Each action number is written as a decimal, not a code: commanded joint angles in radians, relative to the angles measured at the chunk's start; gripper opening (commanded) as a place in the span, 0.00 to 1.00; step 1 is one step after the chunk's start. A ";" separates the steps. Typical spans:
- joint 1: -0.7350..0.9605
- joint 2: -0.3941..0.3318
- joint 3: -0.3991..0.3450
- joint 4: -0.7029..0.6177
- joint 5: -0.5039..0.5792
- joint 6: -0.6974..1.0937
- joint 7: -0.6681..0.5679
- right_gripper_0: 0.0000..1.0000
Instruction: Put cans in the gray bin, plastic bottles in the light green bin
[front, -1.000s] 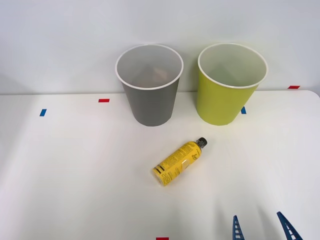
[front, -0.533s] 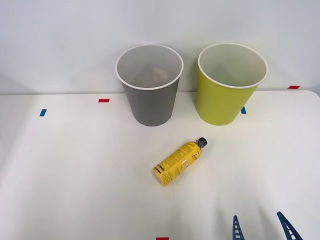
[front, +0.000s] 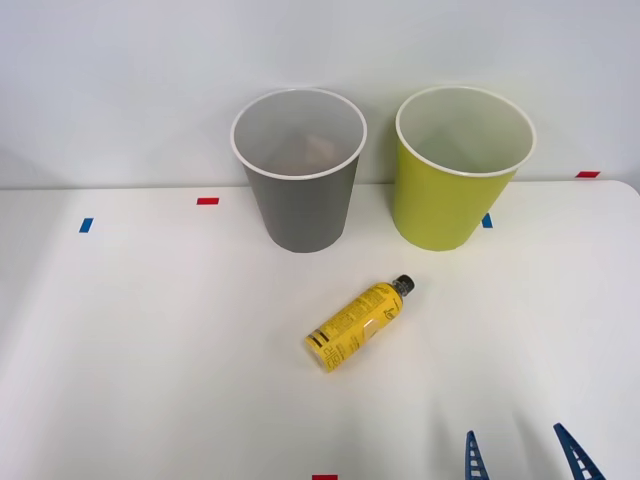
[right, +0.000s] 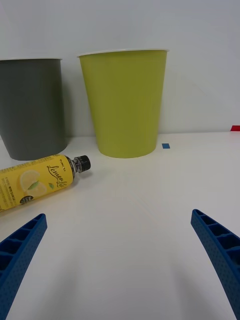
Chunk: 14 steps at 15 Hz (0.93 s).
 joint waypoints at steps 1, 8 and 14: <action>0.000 0.000 0.000 0.000 0.000 0.000 0.000 1.00; 0.000 0.000 0.000 0.000 0.000 0.000 0.000 1.00; 0.000 0.000 0.000 0.000 0.000 0.000 0.000 1.00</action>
